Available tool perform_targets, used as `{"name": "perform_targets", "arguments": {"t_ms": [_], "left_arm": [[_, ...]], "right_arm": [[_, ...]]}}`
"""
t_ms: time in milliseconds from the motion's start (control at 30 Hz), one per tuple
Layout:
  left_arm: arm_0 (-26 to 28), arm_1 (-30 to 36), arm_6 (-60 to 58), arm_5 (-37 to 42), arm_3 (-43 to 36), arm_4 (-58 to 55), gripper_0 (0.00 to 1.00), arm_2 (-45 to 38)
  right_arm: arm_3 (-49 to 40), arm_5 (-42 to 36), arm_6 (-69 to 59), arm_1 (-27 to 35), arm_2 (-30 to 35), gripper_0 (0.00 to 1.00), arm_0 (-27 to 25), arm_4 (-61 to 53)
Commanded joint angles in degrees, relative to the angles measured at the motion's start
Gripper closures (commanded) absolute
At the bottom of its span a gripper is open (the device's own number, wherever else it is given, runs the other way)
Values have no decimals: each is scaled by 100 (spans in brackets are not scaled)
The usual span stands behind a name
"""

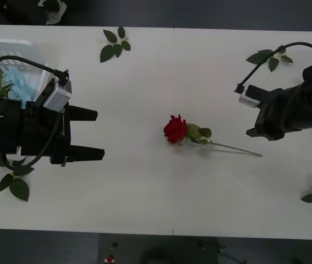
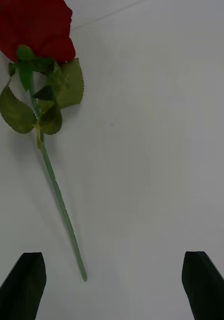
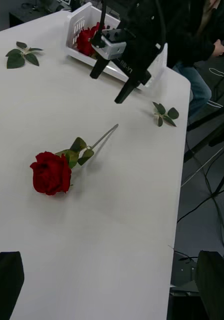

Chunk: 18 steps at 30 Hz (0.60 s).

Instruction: Put the red flowers into the right box and the blue flowers into the left box

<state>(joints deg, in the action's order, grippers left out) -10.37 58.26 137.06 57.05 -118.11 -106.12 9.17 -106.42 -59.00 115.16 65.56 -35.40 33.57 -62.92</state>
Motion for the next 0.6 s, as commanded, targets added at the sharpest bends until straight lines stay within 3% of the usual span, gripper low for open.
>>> {"name": "perform_targets", "arguments": {"t_ms": [33, 333, 600], "left_arm": [[106, 89, 172, -18, -142, 12, 0, -108], [106, 89, 172, -18, -142, 12, 0, -108], [106, 89, 172, -18, -142, 12, 0, -108]], "right_arm": [[-46, -182, -170, -527, -81, 20, 141, 509], [-37, 204, -882, -1010, -1118, 20, 264, 1783], [517, 143, -1330, -1731, -1311, 20, 369, 2355]]}}
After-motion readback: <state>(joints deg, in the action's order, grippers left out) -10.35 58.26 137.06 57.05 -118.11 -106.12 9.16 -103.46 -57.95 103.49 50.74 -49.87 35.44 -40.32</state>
